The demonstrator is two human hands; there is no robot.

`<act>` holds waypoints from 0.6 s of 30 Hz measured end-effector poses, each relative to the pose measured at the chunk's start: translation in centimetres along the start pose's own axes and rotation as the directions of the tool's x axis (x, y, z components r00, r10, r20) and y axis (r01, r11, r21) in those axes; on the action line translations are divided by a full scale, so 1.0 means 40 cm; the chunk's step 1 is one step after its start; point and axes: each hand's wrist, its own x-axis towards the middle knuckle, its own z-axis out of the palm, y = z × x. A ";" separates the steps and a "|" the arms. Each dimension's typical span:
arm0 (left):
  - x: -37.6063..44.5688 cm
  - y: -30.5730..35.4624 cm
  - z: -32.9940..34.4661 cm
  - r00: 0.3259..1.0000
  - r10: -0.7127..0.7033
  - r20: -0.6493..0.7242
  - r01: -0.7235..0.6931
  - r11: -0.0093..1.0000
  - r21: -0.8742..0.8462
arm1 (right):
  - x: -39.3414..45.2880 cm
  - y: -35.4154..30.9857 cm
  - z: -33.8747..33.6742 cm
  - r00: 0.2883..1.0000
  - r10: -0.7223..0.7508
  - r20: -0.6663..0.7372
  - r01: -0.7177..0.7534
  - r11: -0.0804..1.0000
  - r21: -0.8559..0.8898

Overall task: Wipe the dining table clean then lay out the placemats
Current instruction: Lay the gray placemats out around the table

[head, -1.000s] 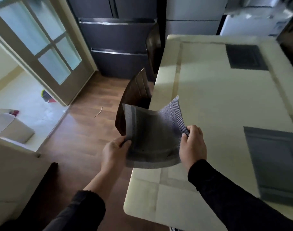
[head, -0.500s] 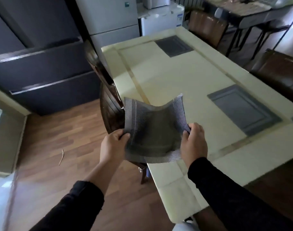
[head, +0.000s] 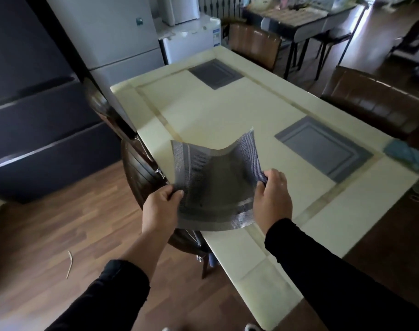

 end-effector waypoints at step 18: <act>0.432 -0.064 -0.152 0.914 0.199 0.354 -0.199 0.979 -0.036 | -0.005 -0.218 0.245 0.878 0.407 -0.251 -0.400 0.913 0.079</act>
